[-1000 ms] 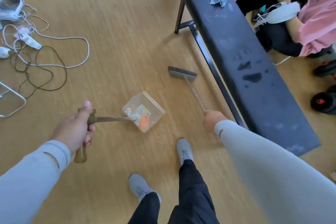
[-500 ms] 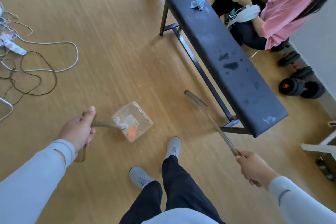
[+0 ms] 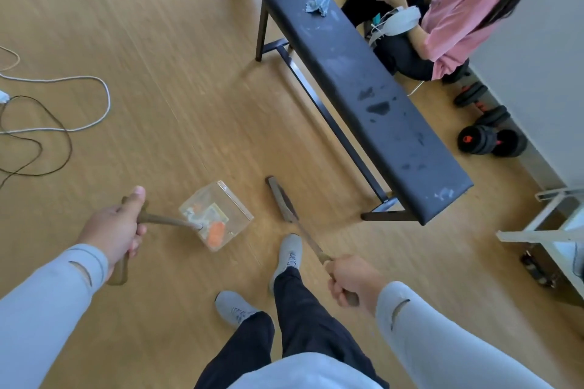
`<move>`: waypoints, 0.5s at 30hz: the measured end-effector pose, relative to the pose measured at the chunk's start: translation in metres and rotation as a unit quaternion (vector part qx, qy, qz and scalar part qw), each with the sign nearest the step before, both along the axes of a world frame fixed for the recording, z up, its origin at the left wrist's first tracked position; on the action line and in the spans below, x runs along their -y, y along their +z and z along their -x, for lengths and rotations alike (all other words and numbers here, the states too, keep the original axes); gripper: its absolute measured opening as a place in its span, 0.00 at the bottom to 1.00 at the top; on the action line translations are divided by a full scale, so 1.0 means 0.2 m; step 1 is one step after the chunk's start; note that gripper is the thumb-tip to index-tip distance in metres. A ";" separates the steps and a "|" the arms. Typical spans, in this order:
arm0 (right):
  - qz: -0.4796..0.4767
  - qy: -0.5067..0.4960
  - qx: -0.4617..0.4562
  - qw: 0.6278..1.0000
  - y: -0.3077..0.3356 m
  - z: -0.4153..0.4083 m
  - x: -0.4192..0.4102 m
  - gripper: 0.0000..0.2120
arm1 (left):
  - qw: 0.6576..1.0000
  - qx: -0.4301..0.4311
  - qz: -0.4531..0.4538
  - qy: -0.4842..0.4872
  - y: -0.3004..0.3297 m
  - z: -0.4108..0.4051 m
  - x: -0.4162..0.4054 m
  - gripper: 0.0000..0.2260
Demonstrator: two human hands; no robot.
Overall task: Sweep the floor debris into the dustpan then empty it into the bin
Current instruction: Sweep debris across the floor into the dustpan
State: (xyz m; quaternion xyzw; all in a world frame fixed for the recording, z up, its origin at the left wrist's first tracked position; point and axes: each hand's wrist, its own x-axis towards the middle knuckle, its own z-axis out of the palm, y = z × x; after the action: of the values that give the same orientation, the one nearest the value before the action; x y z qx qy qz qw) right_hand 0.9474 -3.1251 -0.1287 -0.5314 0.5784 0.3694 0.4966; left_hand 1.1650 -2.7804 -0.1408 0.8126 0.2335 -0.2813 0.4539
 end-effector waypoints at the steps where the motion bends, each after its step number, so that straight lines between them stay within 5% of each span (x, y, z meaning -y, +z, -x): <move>1: 0.006 -0.021 -0.004 1.000 0.03 0.01 0.09 0.08 | 1.000 -0.001 0.002 -0.002 0.00 0.00 -0.01 0.38; 9: 0.121 -0.036 -0.033 0.991 0.03 -0.01 0.50 0.10 | 1.000 0.016 -0.014 -0.018 0.02 0.00 -0.09 0.38; 15: 0.083 -0.025 -0.062 0.994 -0.16 -0.29 0.12 0.06 | 1.000 0.020 -0.020 -0.006 0.03 0.00 -0.12 0.39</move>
State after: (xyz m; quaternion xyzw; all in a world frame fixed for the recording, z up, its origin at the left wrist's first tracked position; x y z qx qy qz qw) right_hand 1.0044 -3.1497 -0.1601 -0.5322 0.6497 0.3403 0.4228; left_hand 1.1656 -2.7555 -0.1339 0.8284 0.2245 -0.2630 0.4407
